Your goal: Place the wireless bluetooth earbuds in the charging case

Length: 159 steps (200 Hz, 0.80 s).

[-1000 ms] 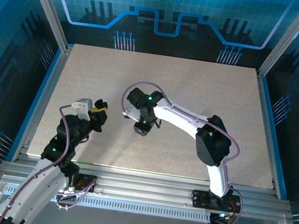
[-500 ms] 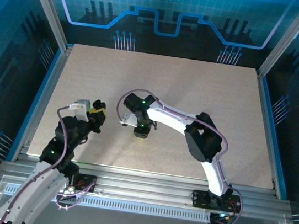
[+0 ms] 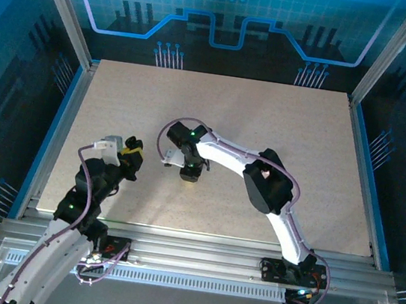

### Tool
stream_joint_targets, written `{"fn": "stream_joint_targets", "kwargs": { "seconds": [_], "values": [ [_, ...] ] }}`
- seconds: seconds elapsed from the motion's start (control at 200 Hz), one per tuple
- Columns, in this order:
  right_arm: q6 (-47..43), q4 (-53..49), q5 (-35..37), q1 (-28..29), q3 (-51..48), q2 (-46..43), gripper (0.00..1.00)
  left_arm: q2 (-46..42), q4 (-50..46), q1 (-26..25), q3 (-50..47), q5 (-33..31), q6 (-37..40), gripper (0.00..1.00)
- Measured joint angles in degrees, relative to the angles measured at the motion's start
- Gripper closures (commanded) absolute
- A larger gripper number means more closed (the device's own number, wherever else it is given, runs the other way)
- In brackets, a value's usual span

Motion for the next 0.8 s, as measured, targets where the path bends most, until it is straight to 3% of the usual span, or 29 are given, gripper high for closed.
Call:
{"fn": "stream_joint_targets", "kwargs": {
  "seconds": [0.145, 0.375, 0.565, 0.795],
  "values": [
    [-0.24, -1.16, 0.57, -0.5, 2.78, 1.84, 0.69, 0.28, 0.02, 0.0, 0.0, 0.02, 0.0, 0.83],
    [0.04, -2.93, 1.2, -0.92, 5.16, 3.28, 0.7, 1.62, 0.2, 0.0, 0.0, 0.02, 0.0, 0.83],
    [2.78, -4.02, 1.84, -2.16, 7.28, 4.31, 0.65, 3.26, 0.57, 0.02, 0.0, 0.04, -0.04, 0.83],
    [10.78, -5.84, -1.31, -7.61, 11.78, 4.52, 0.59, 4.13, 0.92, 0.02, 0.0, 0.04, -0.48, 0.83]
  ]
}}
